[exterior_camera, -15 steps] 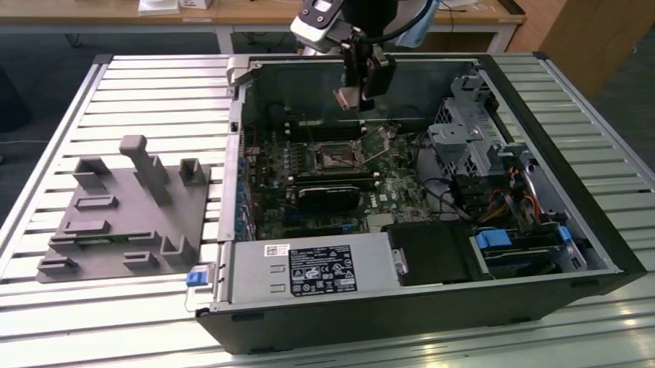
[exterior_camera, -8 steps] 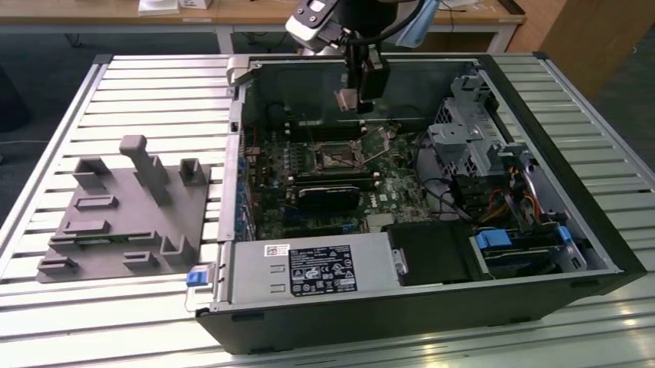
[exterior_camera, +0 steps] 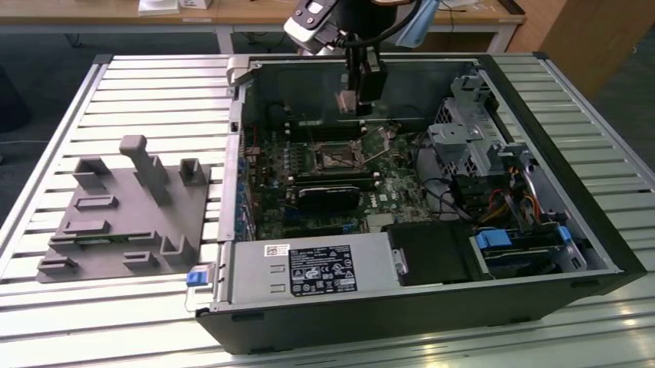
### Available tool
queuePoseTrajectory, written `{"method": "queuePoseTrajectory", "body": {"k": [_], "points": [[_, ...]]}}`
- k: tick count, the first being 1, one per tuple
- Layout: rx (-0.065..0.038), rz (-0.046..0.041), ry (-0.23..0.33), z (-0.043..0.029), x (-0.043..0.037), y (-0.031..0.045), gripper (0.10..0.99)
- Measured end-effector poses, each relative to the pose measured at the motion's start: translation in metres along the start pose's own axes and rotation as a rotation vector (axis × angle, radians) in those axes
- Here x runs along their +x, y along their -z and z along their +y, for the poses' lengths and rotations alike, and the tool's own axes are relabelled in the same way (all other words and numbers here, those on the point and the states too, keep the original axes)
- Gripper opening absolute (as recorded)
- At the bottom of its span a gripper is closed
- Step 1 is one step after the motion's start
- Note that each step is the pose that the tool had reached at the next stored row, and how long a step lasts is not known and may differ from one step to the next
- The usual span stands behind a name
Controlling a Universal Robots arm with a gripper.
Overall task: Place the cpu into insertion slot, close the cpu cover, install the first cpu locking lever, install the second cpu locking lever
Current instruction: 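Place the cpu into insertion slot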
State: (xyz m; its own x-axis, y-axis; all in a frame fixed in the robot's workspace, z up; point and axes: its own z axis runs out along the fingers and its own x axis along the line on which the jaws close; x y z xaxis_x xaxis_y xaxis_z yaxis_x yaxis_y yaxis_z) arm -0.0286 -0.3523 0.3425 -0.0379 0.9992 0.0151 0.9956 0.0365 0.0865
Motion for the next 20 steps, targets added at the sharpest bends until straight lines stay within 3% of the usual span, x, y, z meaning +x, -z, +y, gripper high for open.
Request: {"method": "queuePoseTrajectory", "body": {"k": [20], "points": [[0.000,-0.0045,-0.023,-0.0008,0.0008,-0.0096,0.541]]}}
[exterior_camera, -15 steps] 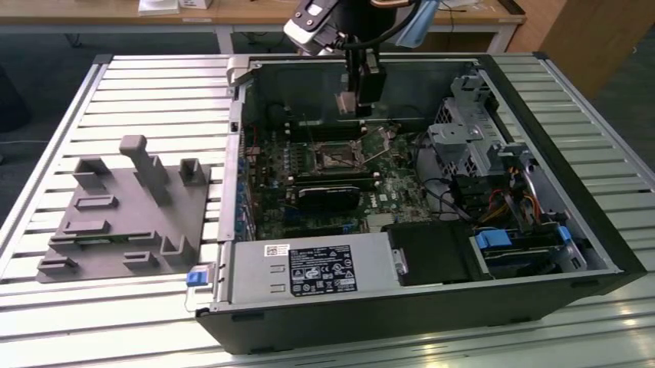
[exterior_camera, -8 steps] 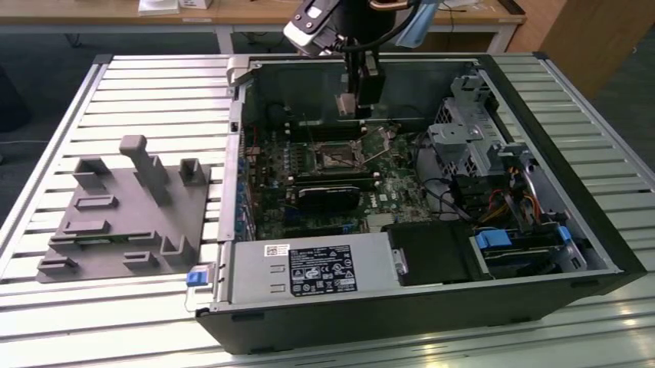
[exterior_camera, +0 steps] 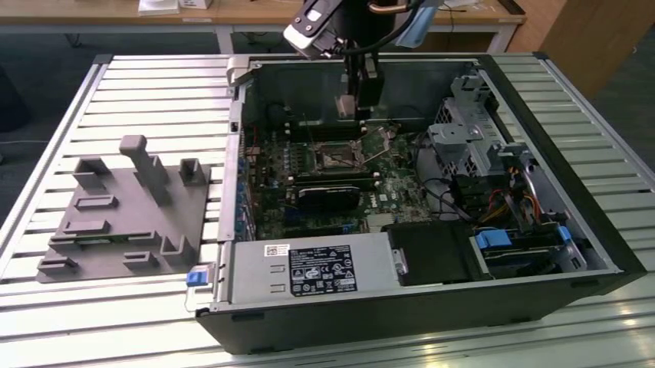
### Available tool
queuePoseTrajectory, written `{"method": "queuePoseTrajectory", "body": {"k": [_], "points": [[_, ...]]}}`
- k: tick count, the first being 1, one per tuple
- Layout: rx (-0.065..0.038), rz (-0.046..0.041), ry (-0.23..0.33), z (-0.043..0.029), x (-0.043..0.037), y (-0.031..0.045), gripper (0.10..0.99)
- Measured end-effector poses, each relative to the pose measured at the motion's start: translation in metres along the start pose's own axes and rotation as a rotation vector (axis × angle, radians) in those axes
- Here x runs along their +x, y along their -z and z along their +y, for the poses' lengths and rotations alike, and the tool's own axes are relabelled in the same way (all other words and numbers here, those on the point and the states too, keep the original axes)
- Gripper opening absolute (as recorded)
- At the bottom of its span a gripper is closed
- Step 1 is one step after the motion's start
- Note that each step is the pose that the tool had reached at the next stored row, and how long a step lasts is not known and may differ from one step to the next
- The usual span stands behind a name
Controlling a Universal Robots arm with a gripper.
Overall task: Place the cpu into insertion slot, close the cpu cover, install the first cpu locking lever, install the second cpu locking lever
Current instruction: 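Place the cpu into insertion slot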
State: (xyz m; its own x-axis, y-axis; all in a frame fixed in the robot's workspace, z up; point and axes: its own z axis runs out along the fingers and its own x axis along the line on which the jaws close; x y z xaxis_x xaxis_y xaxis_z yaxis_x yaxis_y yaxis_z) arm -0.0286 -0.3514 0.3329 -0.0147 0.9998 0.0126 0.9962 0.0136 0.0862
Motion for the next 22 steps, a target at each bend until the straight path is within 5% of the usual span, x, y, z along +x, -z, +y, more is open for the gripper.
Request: {"method": "queuePoseTrajectory", "body": {"k": [4,10,22], "points": [[0.000,-0.0031,0.000,-0.0004,0.0000,-0.0041,0.541],[0.000,-0.0217,0.002,-0.0008,-0.0001,-0.0095,0.541],[-0.001,-0.0247,0.002,-0.0018,0.0008,-0.0205,0.541]]}}
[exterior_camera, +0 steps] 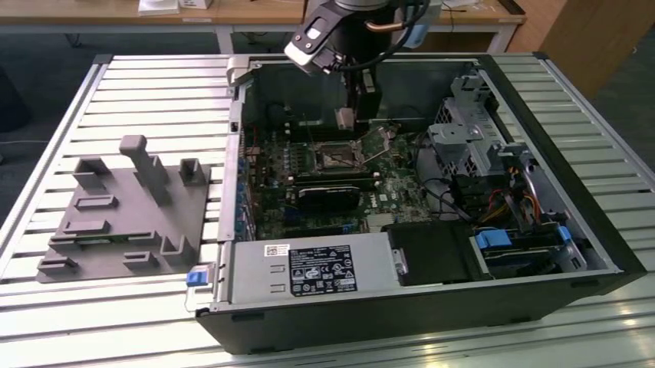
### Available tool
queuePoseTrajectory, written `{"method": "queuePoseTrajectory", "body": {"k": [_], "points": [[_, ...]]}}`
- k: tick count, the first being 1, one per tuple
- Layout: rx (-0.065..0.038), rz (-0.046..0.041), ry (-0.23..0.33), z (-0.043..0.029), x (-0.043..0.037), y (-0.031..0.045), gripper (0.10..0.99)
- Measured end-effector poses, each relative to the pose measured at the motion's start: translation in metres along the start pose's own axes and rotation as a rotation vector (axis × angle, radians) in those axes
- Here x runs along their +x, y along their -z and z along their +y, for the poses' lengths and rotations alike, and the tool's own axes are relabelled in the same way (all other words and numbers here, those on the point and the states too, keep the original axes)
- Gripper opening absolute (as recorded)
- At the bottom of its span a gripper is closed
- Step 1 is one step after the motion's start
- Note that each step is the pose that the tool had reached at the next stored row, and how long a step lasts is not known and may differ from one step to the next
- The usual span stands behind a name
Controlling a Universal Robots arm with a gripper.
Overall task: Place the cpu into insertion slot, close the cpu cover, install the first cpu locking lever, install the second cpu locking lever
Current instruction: 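Place the cpu into insertion slot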
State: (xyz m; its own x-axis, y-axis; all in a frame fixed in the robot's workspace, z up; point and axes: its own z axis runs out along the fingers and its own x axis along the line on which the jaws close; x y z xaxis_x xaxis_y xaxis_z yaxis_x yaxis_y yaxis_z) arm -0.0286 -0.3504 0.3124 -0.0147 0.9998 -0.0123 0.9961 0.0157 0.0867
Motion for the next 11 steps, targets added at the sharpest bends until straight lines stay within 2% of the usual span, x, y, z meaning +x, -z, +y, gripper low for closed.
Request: {"method": "queuePoseTrajectory", "body": {"k": [5,11], "points": [[0.000,-0.0005,0.001,-0.0004,0.0030,-0.0044,0.541],[-0.001,0.0015,0.023,-0.0012,0.0091,-0.0150,0.541]]}}
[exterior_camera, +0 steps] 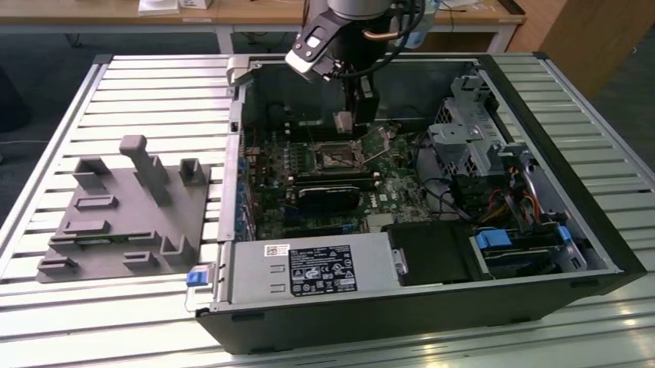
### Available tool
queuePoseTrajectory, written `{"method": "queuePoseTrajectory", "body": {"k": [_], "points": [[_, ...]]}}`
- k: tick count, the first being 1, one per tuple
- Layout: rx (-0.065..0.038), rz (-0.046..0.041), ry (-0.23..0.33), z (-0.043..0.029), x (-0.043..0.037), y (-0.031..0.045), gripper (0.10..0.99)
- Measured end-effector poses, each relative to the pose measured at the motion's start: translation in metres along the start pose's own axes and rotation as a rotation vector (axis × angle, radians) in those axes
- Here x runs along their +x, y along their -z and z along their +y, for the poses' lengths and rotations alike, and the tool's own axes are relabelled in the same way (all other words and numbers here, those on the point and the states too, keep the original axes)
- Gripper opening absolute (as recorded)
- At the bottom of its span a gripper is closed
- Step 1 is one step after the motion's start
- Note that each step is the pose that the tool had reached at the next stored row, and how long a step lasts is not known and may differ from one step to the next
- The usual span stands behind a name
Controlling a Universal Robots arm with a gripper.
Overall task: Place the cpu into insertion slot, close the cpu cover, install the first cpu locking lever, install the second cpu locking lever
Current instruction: 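Place the cpu into insertion slot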
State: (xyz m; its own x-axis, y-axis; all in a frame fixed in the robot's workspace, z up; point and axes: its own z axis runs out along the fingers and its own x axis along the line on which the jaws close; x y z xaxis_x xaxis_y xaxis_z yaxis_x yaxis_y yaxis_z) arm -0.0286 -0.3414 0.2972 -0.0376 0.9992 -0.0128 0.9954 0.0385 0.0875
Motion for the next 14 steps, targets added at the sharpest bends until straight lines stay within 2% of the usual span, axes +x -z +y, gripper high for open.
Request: {"method": "queuePoseTrajectory", "body": {"k": [5,14], "points": [[0.000,-0.0001,0.007,-0.0004,0.0037,-0.0064,0.541],[0.000,-0.0004,0.007,-0.0009,0.0047,-0.0123,0.541]]}}
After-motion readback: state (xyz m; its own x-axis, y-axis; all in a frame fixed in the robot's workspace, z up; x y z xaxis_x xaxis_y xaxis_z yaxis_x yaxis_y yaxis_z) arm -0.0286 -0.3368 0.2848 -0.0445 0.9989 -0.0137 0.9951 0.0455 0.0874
